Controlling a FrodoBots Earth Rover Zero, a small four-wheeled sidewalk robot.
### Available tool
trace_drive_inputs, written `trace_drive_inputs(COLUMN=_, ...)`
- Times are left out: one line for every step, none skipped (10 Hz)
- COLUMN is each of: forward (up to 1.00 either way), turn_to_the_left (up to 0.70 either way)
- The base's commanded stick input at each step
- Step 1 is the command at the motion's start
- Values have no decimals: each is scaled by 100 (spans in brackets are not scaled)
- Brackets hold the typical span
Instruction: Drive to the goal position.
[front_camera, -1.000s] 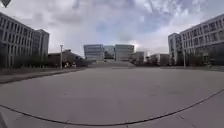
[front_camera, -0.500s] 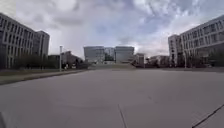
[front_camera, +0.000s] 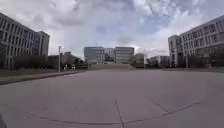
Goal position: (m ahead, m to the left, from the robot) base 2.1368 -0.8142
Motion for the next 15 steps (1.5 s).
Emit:
trace_drive_inputs(forward=70, turn_to_the_left=0)
trace_drive_inputs(forward=70, turn_to_the_left=0)
trace_drive_inputs(forward=70, turn_to_the_left=0)
trace_drive_inputs(forward=70, turn_to_the_left=0)
trace_drive_inputs(forward=70, turn_to_the_left=0)
trace_drive_inputs(forward=70, turn_to_the_left=0)
trace_drive_inputs(forward=70, turn_to_the_left=0)
trace_drive_inputs(forward=70, turn_to_the_left=0)
trace_drive_inputs(forward=70, turn_to_the_left=0)
trace_drive_inputs(forward=70, turn_to_the_left=0)
trace_drive_inputs(forward=70, turn_to_the_left=0)
trace_drive_inputs(forward=70, turn_to_the_left=0)
trace_drive_inputs(forward=70, turn_to_the_left=0)
trace_drive_inputs(forward=70, turn_to_the_left=0)
trace_drive_inputs(forward=70, turn_to_the_left=0)
